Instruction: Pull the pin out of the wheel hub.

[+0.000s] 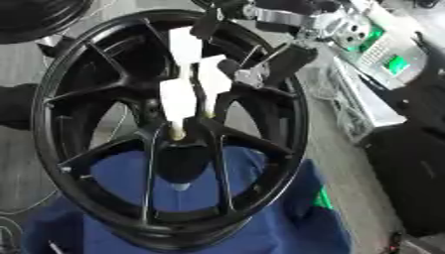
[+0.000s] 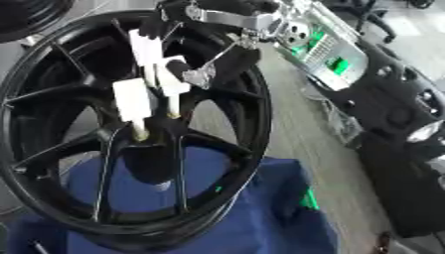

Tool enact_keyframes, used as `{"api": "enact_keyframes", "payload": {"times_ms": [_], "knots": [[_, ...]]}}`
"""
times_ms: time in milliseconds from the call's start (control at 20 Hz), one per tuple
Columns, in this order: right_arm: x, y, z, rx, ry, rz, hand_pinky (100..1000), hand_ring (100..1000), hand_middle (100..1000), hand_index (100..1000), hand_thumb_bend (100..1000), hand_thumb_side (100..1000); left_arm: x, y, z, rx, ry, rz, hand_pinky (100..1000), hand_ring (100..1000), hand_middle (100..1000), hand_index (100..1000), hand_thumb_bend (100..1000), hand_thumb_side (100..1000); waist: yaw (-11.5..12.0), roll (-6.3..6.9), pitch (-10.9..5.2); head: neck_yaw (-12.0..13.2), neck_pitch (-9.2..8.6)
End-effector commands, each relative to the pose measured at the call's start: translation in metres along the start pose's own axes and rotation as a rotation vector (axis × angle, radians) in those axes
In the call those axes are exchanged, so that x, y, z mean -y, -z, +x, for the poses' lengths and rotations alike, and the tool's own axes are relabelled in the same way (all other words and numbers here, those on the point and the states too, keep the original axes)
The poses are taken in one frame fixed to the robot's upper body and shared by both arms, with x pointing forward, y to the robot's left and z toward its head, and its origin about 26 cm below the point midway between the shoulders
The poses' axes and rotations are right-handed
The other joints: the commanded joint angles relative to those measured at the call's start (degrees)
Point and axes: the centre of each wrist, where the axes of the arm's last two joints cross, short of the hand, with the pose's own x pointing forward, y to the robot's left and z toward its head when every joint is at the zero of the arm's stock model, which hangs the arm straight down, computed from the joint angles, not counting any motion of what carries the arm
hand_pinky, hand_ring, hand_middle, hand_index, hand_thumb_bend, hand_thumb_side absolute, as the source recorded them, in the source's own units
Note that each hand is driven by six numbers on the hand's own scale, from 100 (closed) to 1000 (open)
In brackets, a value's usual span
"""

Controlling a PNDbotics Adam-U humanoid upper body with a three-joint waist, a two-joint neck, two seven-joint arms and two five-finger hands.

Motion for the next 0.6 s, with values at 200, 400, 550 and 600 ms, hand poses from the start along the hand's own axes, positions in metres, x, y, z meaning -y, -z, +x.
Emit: {"api": "enact_keyframes", "payload": {"times_ms": [200,400,550,600], "knots": [[0.02,-0.007,0.003,0.007,-0.13,0.055,925,778,702,858,100,412,-0.008,0.003,0.007,0.02,0.028,0.013,738,770,687,753,178,789,0.23,-0.09,-1.75,-0.94,0.34],[0.022,-0.01,0.003,0.018,-0.204,0.126,913,785,710,859,100,451,-0.011,0.002,0.006,0.014,0.039,0.02,738,769,684,750,179,793,-0.07,-0.31,-1.96,-1.09,0.34],[0.025,-0.011,0.003,0.023,-0.226,0.134,904,777,695,852,100,455,-0.011,0.002,0.004,0.008,0.041,0.023,738,769,682,748,180,796,-0.12,-0.35,-1.94,-1.53,0.34],[0.026,-0.011,0.003,0.027,-0.232,0.135,902,775,685,852,100,455,-0.011,0.002,0.004,0.007,0.041,0.022,738,769,682,747,179,796,-0.1,-0.35,-1.91,-1.63,0.34]]}}
